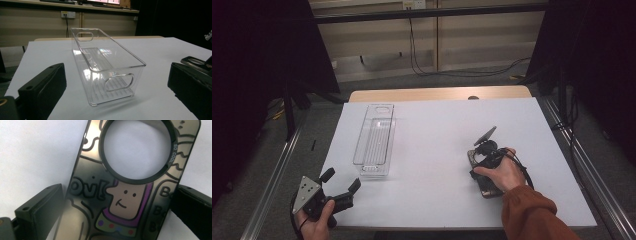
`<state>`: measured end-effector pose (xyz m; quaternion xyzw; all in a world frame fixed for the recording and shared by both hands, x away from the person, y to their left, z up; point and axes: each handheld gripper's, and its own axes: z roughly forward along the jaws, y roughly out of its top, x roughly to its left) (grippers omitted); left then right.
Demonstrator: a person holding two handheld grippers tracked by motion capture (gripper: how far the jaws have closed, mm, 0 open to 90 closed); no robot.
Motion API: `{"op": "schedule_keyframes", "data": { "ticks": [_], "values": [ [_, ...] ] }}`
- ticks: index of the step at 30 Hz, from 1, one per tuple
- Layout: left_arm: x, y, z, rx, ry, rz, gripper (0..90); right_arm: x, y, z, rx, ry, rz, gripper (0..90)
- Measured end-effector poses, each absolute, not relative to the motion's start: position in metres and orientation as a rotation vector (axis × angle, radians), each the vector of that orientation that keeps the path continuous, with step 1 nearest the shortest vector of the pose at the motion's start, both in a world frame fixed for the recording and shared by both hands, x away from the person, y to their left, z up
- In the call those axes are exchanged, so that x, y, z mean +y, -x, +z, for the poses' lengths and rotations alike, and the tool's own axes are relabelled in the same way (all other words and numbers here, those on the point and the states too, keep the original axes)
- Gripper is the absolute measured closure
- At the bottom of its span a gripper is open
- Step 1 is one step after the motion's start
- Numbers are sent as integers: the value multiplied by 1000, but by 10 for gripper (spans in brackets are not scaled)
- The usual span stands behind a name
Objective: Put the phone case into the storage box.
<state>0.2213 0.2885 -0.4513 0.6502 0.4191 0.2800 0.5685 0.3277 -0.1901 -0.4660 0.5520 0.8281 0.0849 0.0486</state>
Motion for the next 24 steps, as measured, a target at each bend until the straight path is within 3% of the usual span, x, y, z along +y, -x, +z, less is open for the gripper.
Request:
{"op": "schedule_keyframes", "data": {
  "ticks": [6, 10, 24],
  "values": [
    [289, -222, -451, 984, -1528, 655, 20, -190, -327, -465, 2518, -1686, 257, 26],
    [288, -222, -451, 984, -1525, 655, 20, -193, -327, -461, 2516, -1674, 262, 109],
    [289, -222, -451, 984, -1530, 656, 20, -194, -326, -459, 2513, -1665, 267, 118]
  ]
}}
